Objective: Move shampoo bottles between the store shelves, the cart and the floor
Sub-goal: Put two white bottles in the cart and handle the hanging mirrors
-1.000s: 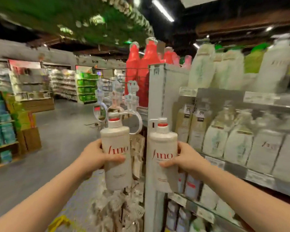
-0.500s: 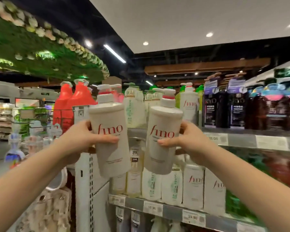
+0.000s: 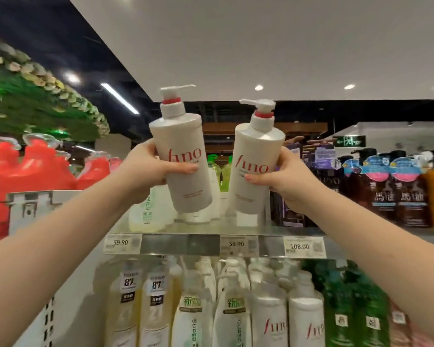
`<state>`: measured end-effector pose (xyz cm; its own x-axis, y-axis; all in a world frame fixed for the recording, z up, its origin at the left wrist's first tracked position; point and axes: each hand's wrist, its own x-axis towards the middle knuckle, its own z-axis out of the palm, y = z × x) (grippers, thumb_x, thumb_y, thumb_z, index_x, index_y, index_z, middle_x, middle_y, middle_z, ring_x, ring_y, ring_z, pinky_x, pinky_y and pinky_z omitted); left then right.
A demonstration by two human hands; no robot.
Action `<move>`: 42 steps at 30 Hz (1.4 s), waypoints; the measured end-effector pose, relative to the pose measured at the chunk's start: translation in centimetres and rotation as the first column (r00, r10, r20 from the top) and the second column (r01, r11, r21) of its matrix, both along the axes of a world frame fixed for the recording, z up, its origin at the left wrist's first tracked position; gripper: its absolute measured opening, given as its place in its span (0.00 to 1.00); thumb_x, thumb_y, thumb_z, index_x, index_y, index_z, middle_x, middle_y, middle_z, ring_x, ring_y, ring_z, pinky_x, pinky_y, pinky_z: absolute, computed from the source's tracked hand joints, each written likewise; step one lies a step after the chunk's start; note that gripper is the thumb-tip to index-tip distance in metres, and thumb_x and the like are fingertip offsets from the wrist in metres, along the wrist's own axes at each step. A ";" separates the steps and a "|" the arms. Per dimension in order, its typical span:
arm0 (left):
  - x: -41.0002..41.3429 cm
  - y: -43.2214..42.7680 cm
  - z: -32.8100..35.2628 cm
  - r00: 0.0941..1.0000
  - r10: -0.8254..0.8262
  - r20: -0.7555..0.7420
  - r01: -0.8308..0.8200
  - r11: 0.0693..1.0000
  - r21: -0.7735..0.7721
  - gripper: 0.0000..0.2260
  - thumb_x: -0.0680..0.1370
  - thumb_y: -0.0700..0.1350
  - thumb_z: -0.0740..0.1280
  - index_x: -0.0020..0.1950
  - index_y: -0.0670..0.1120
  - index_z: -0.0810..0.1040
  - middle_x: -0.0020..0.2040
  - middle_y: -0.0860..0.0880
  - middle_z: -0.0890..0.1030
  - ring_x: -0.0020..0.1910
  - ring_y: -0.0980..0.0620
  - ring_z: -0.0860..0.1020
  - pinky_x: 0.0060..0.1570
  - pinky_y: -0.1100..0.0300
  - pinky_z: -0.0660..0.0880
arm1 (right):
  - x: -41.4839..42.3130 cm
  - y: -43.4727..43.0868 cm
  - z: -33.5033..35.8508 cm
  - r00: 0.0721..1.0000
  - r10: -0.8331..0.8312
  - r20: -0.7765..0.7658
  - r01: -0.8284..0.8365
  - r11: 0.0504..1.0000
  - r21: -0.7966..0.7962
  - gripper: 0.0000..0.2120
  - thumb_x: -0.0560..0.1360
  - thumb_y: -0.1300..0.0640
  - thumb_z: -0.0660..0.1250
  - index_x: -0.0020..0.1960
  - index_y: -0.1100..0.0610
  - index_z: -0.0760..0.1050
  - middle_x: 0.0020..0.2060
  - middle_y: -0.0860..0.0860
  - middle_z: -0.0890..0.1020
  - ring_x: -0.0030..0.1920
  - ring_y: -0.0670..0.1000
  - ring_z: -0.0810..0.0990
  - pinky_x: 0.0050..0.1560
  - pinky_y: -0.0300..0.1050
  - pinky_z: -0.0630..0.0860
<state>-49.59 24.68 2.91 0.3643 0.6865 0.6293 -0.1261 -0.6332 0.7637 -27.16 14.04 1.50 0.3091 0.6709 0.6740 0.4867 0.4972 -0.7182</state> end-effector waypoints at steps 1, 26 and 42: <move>0.6 0.9 0.0 1.000 -0.009 -0.004 0.009 1.000 0.001 0.33 0.55 0.45 0.79 0.59 0.51 0.76 0.54 0.50 0.81 0.55 0.47 0.79 0.55 0.43 0.76 | 0.3 0.7 -0.1 1.000 -0.023 0.003 0.023 1.000 -0.011 0.32 0.63 0.65 0.77 0.64 0.52 0.71 0.56 0.49 0.80 0.56 0.51 0.79 0.58 0.57 0.75; 7.6 10.3 -4.2 0.960 -0.195 -0.199 0.162 0.972 -0.168 0.20 0.66 0.49 0.76 0.56 0.50 0.77 0.50 0.51 0.83 0.51 0.48 0.80 0.45 0.52 0.78 | 2.8 5.2 -1.5 0.985 -0.073 -0.159 0.012 0.936 -0.352 0.16 0.72 0.63 0.70 0.56 0.49 0.71 0.52 0.50 0.80 0.52 0.52 0.78 0.57 0.57 0.74; 8.2 9.6 -5.2 0.960 -0.142 -0.240 0.121 0.987 -0.102 0.14 0.69 0.46 0.76 0.53 0.51 0.78 0.48 0.52 0.83 0.49 0.52 0.80 0.43 0.54 0.77 | 2.7 5.4 -1.7 0.889 -0.386 0.245 0.445 0.854 -0.270 0.31 0.68 0.58 0.75 0.66 0.52 0.63 0.57 0.49 0.77 0.58 0.53 0.77 0.51 0.49 0.78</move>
